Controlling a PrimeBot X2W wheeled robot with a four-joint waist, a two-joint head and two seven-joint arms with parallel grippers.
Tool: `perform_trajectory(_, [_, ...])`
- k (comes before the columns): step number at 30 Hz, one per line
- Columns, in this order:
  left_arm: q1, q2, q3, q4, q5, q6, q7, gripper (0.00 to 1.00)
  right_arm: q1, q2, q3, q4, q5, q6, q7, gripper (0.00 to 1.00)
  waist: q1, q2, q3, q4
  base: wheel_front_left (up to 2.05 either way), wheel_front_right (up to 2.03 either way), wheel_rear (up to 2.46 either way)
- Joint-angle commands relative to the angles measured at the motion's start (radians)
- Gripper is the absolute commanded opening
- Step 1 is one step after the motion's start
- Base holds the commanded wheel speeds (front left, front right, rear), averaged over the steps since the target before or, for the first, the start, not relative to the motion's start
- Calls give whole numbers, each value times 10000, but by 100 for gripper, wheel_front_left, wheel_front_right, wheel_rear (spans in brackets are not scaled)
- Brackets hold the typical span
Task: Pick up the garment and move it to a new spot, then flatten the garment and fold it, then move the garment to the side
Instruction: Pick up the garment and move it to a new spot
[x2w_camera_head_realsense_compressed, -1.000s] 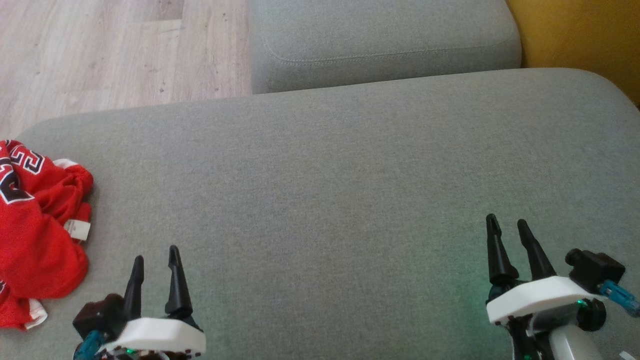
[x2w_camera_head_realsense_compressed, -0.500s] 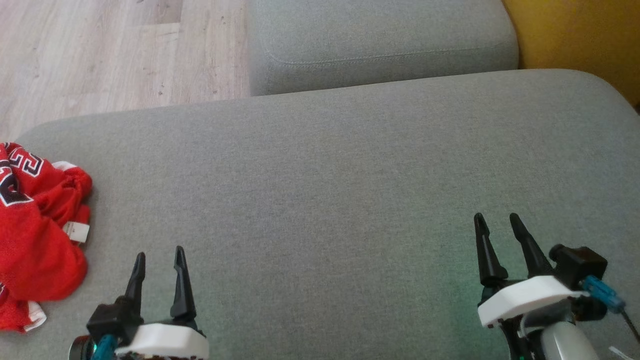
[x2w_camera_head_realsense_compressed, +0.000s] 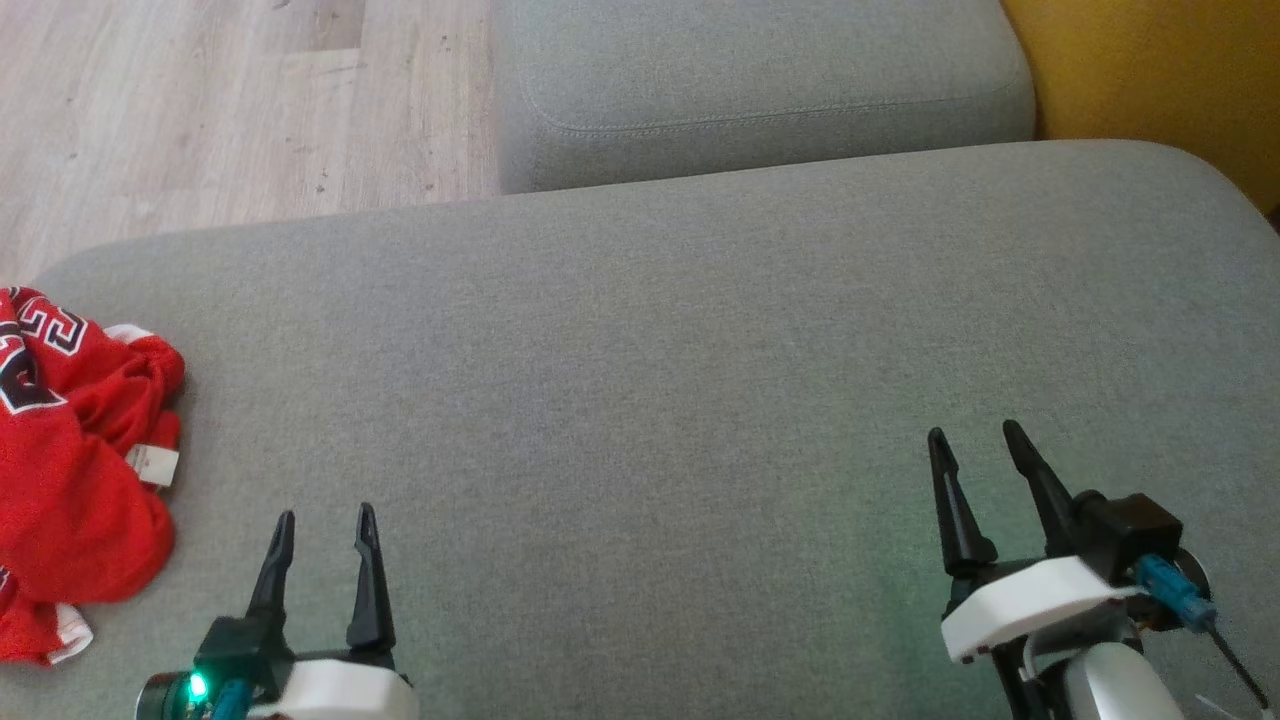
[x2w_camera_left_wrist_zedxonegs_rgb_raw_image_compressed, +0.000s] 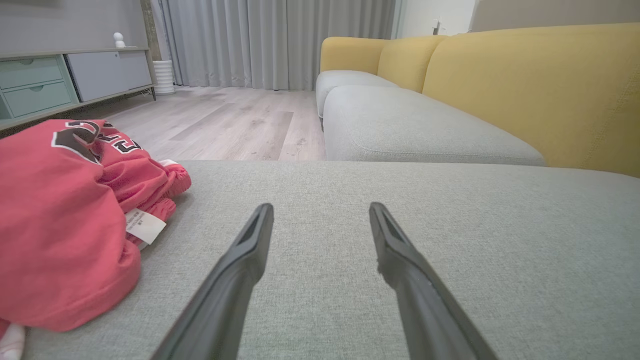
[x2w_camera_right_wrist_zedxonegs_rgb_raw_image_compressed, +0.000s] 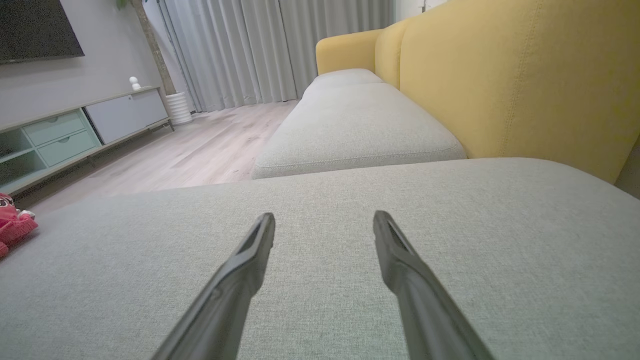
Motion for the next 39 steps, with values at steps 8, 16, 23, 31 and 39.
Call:
perform_trajectory(8, [-260,86,293,-313,271,179,-206,100,-587,-85,285,-433,-446,79,-202,100,0,0,1,13,0,0,0])
perform_trajectory(16, [-286,80,277,-314,153,202,-215,100,-566,-85,180,-416,-373,79,-243,100,0,0,30,80,0,0,0])
perform_trajectory(23, [-324,117,235,-376,231,279,-265,100,-454,-85,73,-455,-393,79,-233,100,0,0,14,926,0,0,0])
perform_trajectory(31, [-76,314,228,-655,307,389,-234,100,-355,-85,181,-539,-313,79,-265,100,0,0,-17,2776,0,0,0])
perform_trajectory(39, [194,569,329,-1124,294,546,-34,100,-321,-85,265,-484,-212,79,-345,100,0,0,25,4171,0,0,0])
